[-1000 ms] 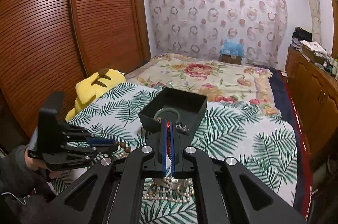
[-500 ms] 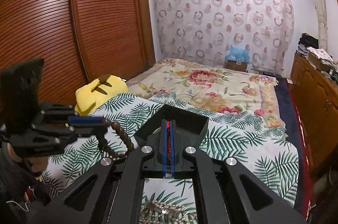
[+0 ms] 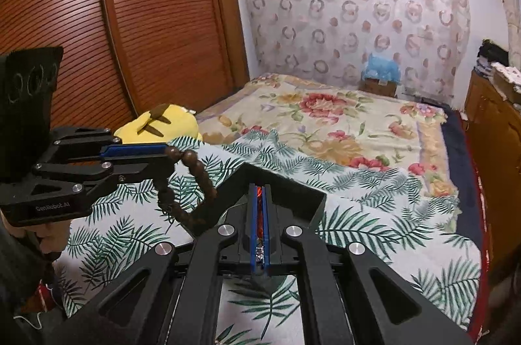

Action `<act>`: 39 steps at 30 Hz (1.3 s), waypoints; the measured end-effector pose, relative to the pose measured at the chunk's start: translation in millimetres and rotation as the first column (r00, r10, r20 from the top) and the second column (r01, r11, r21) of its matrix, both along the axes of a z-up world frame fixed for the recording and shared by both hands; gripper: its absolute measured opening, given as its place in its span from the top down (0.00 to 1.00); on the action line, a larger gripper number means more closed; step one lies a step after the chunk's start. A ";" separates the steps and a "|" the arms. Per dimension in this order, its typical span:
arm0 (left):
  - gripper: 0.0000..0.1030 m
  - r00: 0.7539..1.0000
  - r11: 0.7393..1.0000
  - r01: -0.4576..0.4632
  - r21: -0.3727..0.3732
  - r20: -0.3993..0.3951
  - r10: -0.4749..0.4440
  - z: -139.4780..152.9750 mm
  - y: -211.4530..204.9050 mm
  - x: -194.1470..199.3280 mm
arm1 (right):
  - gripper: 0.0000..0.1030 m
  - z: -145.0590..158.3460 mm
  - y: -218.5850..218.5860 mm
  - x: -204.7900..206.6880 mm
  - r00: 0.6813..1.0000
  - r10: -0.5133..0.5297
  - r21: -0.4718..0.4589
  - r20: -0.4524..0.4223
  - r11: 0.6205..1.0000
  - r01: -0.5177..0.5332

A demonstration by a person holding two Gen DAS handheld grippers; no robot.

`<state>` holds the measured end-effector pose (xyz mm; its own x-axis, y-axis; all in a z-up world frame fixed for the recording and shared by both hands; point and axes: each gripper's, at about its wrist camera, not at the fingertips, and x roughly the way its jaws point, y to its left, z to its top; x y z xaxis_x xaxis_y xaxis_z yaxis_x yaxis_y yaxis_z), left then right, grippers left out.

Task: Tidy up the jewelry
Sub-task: 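Lower the red cord into the box and open the right gripper while the left lifts the beads, then lower the brown bead bracelet into the box and open the left gripper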

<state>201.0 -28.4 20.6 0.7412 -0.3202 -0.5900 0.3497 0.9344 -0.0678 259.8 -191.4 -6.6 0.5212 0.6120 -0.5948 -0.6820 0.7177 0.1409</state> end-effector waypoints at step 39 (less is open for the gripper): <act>0.79 0.997 0.999 -0.024 0.047 -0.075 0.028 -39.4 -7.8 28.3 | 0.81 -27.5 -47.5 -40.7 0.997 -0.069 -0.013 -0.023 0.998 0.069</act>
<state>229.2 -36.2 -18.8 0.7016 -0.2725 -0.6584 0.3208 0.9459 -0.0496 219.1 -238.9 -34.1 0.5474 0.5678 -0.6148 -0.6276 0.7645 0.1472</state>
